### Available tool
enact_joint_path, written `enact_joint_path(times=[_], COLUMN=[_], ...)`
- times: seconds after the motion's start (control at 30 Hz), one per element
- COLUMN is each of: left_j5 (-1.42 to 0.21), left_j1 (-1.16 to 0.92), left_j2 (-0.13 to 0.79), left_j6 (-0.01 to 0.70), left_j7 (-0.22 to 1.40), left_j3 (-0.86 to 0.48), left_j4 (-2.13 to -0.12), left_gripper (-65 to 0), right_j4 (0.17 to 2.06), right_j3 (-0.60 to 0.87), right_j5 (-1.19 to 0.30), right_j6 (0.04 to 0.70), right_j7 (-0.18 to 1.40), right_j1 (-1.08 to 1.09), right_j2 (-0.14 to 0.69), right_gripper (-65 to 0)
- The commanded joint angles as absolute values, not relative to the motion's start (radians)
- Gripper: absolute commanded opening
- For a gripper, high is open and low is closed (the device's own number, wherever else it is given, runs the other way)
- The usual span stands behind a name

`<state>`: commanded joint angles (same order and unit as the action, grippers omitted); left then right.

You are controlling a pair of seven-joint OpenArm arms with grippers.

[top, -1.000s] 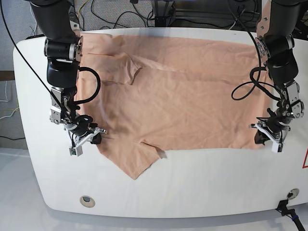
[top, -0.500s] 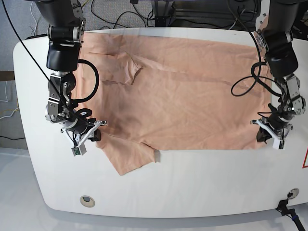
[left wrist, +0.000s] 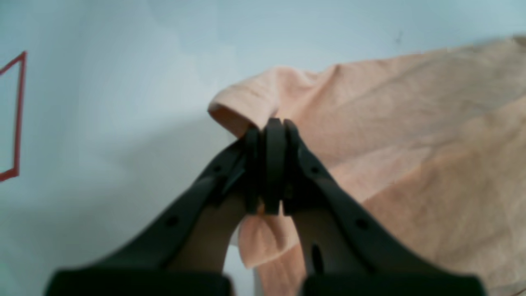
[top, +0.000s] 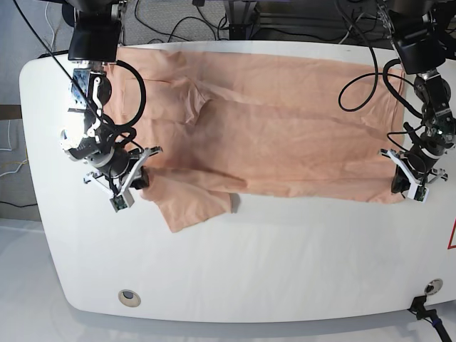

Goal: Fold the T-shirt properly
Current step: 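Lift the hem and fold it over toward the folded collar edge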

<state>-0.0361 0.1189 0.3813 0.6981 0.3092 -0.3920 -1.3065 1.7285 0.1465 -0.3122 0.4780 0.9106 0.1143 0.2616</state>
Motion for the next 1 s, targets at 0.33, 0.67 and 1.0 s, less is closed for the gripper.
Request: enact_joint_path(times=[0.33, 0.67, 1.0], left_j5=[-0.036, -0.036, -0.028], left_j1=[-0.041, -0.165, -0.245], left_j2=[0.384, 0.410, 0.407], left_j6=[0.698, 0.698, 0.698], left_j7=[0.311, 0.311, 0.311], left_j3=[-0.435, -0.518, -0.513], left_j4=[-1.454, -1.488, -1.527], left_gripper=[-65.0, -65.0, -65.0], right_j4=[1.936, 1.962, 1.966], right_j3=[0.228, 0.228, 0.223], right_j5=[-0.312, -0.312, -0.312], right_j6=[0.483, 0.483, 0.484], right_j7=[1.050, 1.052, 1.052], right_j1=[-0.008, -0.160, -0.214], right_j2=[0.263, 0.259, 0.257], right_gripper=[-65.0, -65.0, -65.0])
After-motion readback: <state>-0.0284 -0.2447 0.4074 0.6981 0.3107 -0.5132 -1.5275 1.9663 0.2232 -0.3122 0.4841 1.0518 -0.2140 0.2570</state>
